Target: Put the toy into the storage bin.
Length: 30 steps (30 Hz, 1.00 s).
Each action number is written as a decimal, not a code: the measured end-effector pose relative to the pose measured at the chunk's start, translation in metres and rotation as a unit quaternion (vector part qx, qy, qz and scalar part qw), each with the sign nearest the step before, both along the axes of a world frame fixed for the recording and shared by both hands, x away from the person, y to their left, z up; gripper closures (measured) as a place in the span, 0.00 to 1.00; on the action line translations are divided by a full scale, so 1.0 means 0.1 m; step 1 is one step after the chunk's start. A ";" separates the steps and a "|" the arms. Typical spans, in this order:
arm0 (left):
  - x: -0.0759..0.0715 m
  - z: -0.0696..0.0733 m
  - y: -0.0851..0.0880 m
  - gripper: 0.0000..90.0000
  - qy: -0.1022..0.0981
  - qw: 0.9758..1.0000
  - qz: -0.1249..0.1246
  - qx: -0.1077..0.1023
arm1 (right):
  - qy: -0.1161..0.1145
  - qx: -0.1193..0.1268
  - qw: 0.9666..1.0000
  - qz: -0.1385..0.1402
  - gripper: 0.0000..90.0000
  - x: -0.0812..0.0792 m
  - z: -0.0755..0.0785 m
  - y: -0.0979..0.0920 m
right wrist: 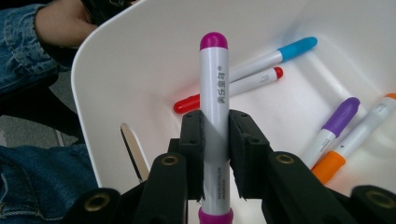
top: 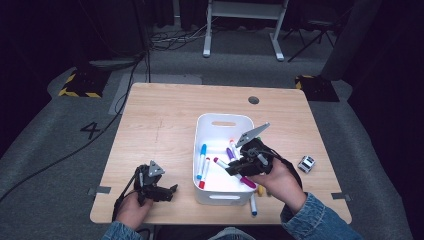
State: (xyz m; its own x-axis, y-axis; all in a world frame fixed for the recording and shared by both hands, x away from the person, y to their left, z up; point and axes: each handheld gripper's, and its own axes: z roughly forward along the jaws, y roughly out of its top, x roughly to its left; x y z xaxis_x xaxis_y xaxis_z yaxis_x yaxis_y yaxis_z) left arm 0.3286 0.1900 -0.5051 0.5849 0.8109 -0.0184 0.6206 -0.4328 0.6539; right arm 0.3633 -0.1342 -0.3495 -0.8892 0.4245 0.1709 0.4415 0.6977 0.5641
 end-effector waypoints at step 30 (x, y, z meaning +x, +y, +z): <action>0.00 0.00 0.00 0.00 0.001 1.000 -0.001 0.000 | -0.024 -0.003 0.999 -0.026 0.54 -0.05 -0.03 0.00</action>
